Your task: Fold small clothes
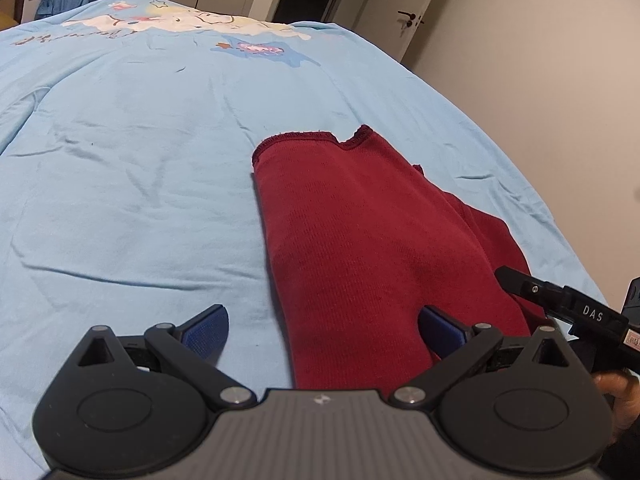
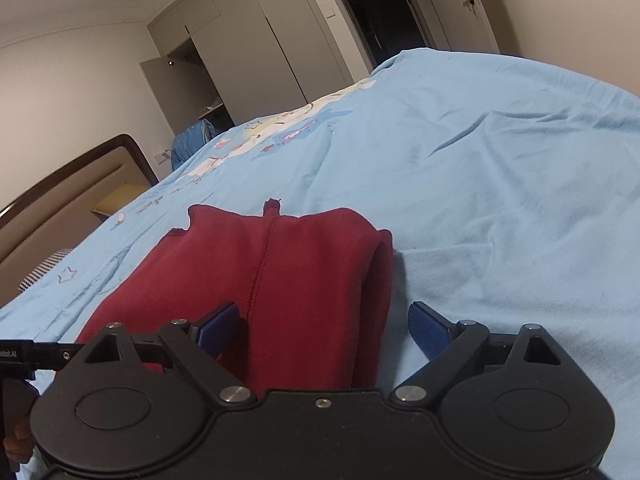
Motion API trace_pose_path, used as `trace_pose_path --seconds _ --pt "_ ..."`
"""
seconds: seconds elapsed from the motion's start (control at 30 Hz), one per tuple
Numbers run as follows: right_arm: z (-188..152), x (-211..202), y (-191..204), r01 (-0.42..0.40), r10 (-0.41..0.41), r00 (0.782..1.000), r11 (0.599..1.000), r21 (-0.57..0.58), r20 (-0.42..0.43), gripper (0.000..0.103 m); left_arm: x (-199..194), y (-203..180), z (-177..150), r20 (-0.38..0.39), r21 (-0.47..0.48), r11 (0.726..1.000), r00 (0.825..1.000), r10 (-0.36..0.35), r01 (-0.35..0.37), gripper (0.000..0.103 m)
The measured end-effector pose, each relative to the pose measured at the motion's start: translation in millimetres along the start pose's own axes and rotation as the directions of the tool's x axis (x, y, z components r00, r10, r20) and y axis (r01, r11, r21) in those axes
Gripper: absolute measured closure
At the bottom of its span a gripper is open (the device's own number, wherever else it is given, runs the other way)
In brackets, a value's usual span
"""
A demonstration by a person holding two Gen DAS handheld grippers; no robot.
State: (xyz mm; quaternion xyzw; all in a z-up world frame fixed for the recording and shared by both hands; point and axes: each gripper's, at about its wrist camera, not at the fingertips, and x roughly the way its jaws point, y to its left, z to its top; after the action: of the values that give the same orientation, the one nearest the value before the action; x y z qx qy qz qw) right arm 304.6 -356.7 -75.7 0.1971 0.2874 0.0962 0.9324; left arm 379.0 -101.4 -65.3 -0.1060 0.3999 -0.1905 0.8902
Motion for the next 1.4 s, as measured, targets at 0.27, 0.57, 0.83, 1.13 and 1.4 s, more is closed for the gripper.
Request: trace_pose_path --seconds 0.27,0.57,0.83,1.13,1.4 --pt "-1.9 1.2 -1.4 -0.007 0.007 1.0 1.0 0.01 0.004 0.009 3.8 0.8 1.6 -0.015 0.005 1.0 1.0 -0.005 0.005 0.0" --pt "-11.1 -7.3 -0.2 -0.03 0.03 0.999 1.0 0.006 0.037 0.034 5.7 1.1 1.0 -0.012 0.007 1.0 1.0 -0.008 0.008 0.0" --pt "-9.2 -10.1 -7.5 -0.029 0.027 0.999 0.998 0.064 0.043 0.059 1.4 1.7 0.4 0.0 0.003 1.0 1.0 -0.004 0.004 0.002" --pt "-6.1 -12.3 28.9 0.054 -0.049 0.998 0.991 -0.126 0.037 0.082 -3.3 -3.2 4.5 -0.022 -0.011 0.998 0.997 -0.069 0.069 0.032" --pt "-6.5 -14.9 63.3 0.159 -0.139 0.986 0.938 -0.306 0.088 0.087 -6.7 -14.0 5.8 -0.014 0.011 0.999 0.999 -0.031 0.031 0.054"
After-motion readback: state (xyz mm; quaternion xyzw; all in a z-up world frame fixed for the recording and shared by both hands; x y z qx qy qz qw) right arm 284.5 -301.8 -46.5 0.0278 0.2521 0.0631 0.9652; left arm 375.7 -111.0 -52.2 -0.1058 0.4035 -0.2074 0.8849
